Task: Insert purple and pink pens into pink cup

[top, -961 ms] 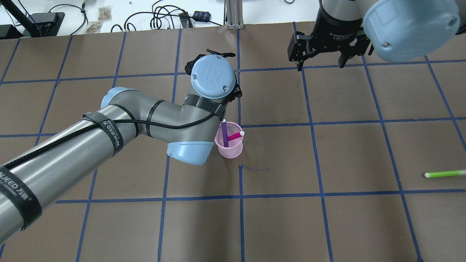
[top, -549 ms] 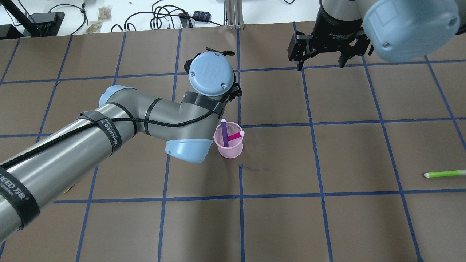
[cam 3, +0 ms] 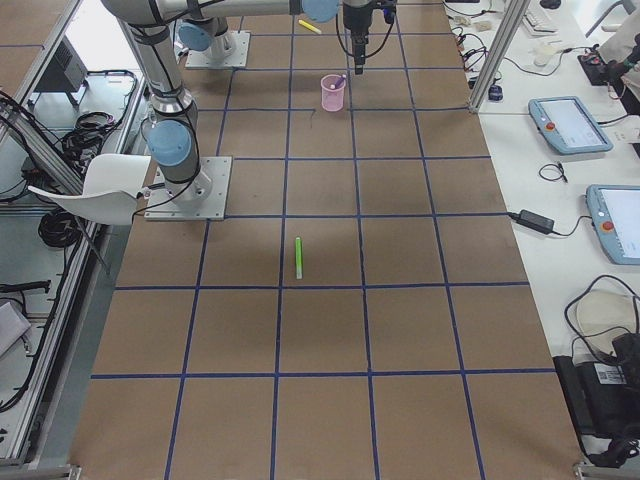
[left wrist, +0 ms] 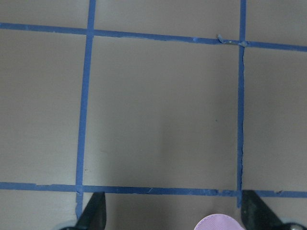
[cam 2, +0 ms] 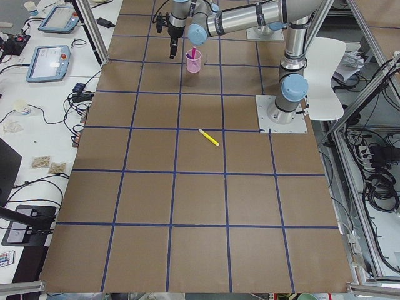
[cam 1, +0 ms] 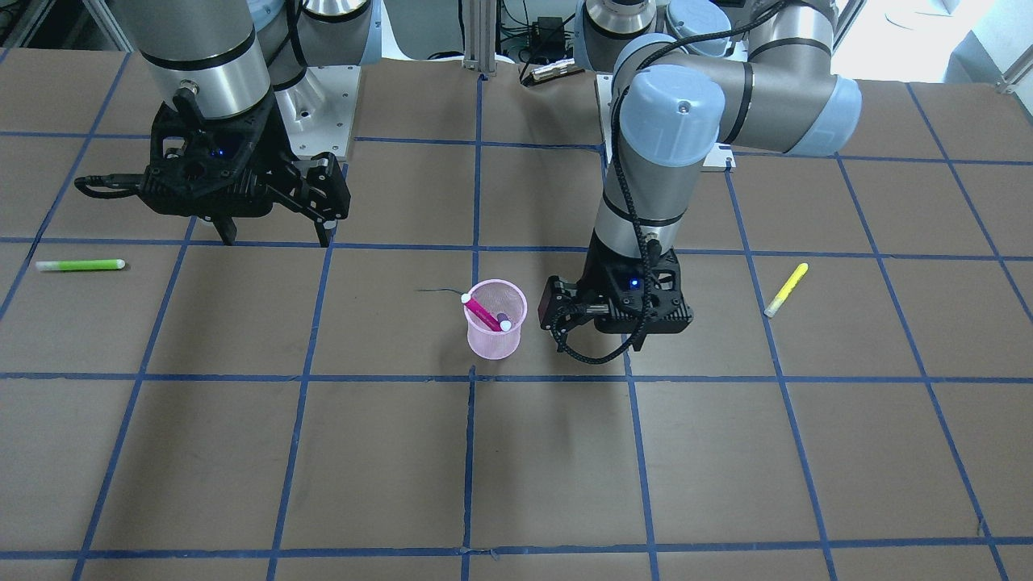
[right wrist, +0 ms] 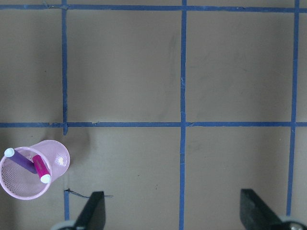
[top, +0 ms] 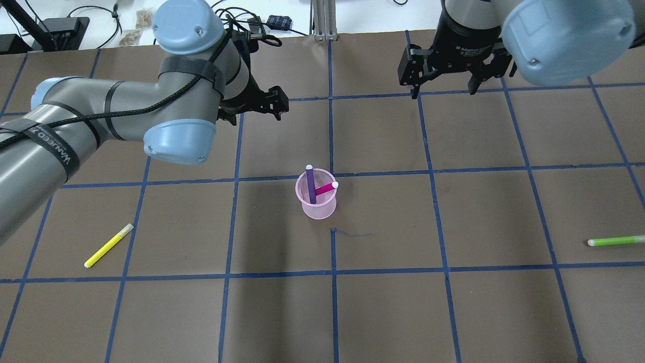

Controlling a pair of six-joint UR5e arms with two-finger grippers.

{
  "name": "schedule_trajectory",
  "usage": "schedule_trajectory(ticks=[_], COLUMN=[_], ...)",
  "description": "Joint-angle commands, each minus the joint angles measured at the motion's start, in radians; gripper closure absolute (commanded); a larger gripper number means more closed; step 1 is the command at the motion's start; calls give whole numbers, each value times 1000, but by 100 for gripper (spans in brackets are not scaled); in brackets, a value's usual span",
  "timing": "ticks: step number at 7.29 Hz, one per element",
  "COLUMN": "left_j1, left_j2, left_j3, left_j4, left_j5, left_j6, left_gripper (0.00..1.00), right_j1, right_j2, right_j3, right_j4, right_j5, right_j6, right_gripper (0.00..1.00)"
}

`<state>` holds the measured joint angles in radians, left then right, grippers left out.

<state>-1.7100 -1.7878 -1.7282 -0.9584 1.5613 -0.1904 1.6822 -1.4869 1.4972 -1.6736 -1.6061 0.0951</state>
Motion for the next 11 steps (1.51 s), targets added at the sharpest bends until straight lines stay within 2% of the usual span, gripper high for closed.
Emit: schedule_trajectory(ticks=[1, 4, 6, 11], left_j1=[45, 69, 114, 190], left_j2=[50, 105, 163, 260], left_j3=[2, 4, 41, 53], left_j4=[-63, -202, -361, -569], left_j5=[-3, 0, 8, 8], left_j6=[22, 156, 265, 356], left_gripper=[0, 0, 0, 0], right_j1=[1, 1, 1, 1], right_j2=[0, 0, 0, 0], right_j3=[0, 0, 0, 0], right_j4=[0, 0, 0, 0], right_j5=[-2, -2, -2, -2], right_j6=[0, 0, 0, 0], right_gripper=[0, 0, 0, 0])
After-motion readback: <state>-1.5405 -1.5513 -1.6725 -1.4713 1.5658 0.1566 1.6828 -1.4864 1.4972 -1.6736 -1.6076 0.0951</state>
